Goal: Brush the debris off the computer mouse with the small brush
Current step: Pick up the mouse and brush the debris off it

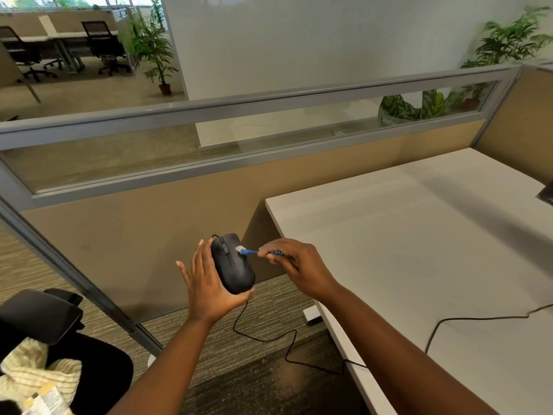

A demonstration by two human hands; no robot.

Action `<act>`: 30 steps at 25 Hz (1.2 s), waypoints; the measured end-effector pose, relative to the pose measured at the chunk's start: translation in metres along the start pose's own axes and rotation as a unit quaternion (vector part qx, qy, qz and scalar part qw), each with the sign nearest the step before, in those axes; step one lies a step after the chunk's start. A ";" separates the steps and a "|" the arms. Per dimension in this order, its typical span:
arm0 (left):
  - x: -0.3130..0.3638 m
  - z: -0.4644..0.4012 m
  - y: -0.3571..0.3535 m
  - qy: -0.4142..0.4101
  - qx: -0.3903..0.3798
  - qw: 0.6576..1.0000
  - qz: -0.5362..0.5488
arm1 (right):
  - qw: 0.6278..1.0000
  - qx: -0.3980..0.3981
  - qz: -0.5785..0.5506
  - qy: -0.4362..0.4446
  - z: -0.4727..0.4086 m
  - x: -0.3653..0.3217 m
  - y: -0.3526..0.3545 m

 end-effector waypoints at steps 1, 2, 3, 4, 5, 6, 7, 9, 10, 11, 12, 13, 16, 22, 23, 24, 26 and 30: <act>-0.002 -0.001 0.000 0.018 0.010 1.000 0.006 | 1.000 -0.015 -0.001 0.001 0.001 0.001 0.001; -0.005 -0.001 0.000 0.041 0.024 0.999 0.015 | 0.999 -0.032 -0.002 0.000 0.002 0.003 0.001; -0.009 -0.002 0.001 0.064 0.039 0.997 0.026 | 0.999 -0.051 -0.007 -0.004 0.003 0.004 0.002; -0.011 -0.003 0.001 0.085 0.051 0.994 0.035 | 0.997 -0.068 -0.015 -0.010 0.004 0.006 0.001; -0.014 -0.004 0.002 0.098 0.059 0.992 0.042 | 0.996 -0.077 -0.029 -0.020 0.005 0.006 0.000; -0.015 -0.004 0.002 0.104 0.063 0.992 0.044 | 0.996 -0.069 -0.048 -0.035 0.006 0.008 0.000; -0.016 -0.005 0.001 0.104 0.062 0.992 0.042 | 0.995 -0.045 -0.075 -0.056 0.005 0.009 0.001; -0.015 -0.005 -0.001 0.096 0.054 0.993 0.039 | 0.990 0.011 -0.116 -0.082 0.002 0.011 0.003; -0.013 -0.005 -0.003 0.089 0.049 0.994 0.037 | 0.989 0.023 -0.119 -0.082 0.000 0.010 0.003; -0.012 -0.005 -0.004 0.083 0.044 0.995 0.035 | 0.990 0.021 -0.113 -0.078 -0.001 0.009 0.003; -0.011 -0.005 -0.006 0.077 0.040 0.996 0.035 | 0.992 0.012 -0.101 -0.074 -0.002 0.008 0.001; -0.011 -0.005 -0.007 0.075 0.037 0.996 0.035 | 0.993 0.000 -0.090 -0.071 -0.002 0.007 0.000; -0.014 -0.006 -0.007 0.084 0.037 0.995 0.036 | 0.993 -0.035 -0.091 -0.074 0.000 0.008 0.000; -0.011 -0.007 -0.011 0.055 0.007 0.998 0.006 | 0.972 0.012 -0.200 -0.123 -0.002 0.005 0.000; -0.010 -0.007 -0.012 0.050 0.002 0.999 0.003 | 0.971 0.004 -0.204 -0.127 -0.003 0.005 -0.002; -0.008 -0.007 -0.013 0.043 -0.002 0.999 0.001 | 0.972 -0.012 -0.197 -0.128 -0.003 0.005 -0.004; -0.007 -0.007 -0.013 0.031 -0.009 0.999 -0.001 | 0.976 -0.033 -0.172 -0.130 -0.002 0.006 -0.007; -0.008 -0.007 -0.012 0.030 -0.012 0.999 -0.010 | 0.982 0.075 -0.110 -0.135 -0.002 0.008 -0.003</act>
Point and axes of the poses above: each hand's wrist, its own z-axis away from the middle knuckle, its own y-axis out of the back of the hand, x = y × z, the point moved 2 cm from there along -z, towards the middle knuckle, and after that the axes turned 7 degrees about z, right-handed, at the moved point
